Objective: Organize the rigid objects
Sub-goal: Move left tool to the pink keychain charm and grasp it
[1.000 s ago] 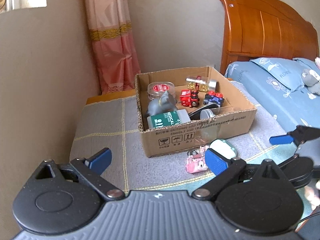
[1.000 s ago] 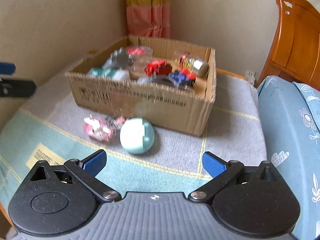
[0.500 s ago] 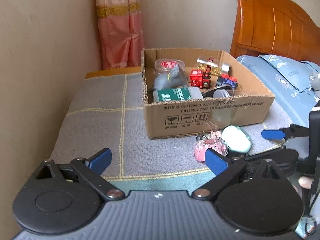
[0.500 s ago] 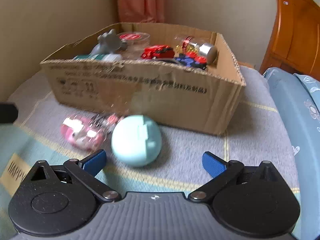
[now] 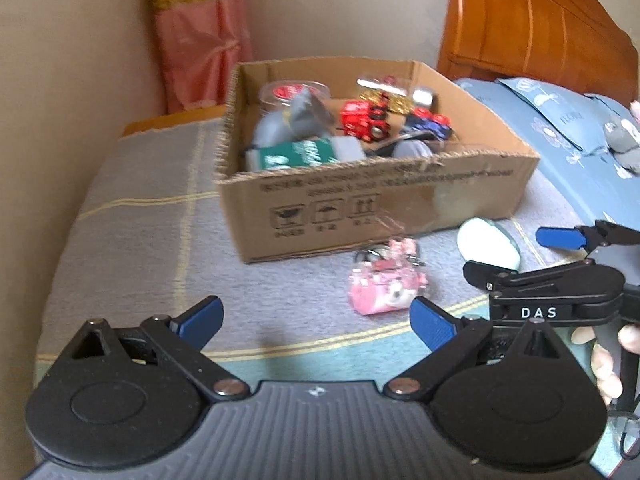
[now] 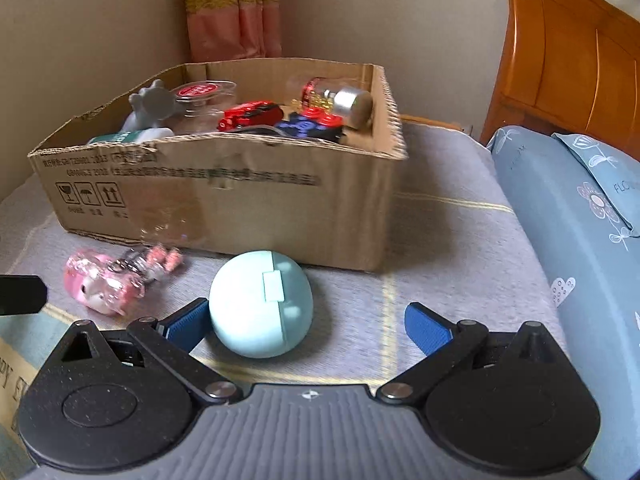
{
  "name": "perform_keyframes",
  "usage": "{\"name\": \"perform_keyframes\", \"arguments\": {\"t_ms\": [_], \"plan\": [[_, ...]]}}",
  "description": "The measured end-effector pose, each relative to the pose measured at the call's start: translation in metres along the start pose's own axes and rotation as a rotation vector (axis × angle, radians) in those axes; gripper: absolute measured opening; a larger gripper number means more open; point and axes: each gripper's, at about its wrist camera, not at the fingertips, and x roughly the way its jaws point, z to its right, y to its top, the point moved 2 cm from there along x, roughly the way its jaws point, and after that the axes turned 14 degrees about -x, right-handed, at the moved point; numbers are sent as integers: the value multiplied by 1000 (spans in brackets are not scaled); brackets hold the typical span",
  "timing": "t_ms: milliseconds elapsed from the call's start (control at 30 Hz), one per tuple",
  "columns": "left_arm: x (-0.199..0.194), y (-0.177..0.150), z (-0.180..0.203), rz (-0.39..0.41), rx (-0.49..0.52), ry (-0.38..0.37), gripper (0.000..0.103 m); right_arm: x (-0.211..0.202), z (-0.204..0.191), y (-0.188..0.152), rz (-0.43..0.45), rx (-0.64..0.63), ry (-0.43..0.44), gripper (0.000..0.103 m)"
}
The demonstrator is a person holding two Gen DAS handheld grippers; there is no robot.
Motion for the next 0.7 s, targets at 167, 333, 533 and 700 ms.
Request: {"name": "perform_keyframes", "arguments": {"t_ms": [167,333,533,700], "plan": [[17,-1,14,-30,15,-16,99,-6,8,-7,12,-24,23,103],[34,1,25,-42,21,-18,99,-9,11,-12,30,-45,38,103],[39,0,14,-31,21,30,100,-11,13,-13,30,-51,46,103],[34,-4,3,-19,17,38,99,-11,12,-13,30,-51,45,103]]}}
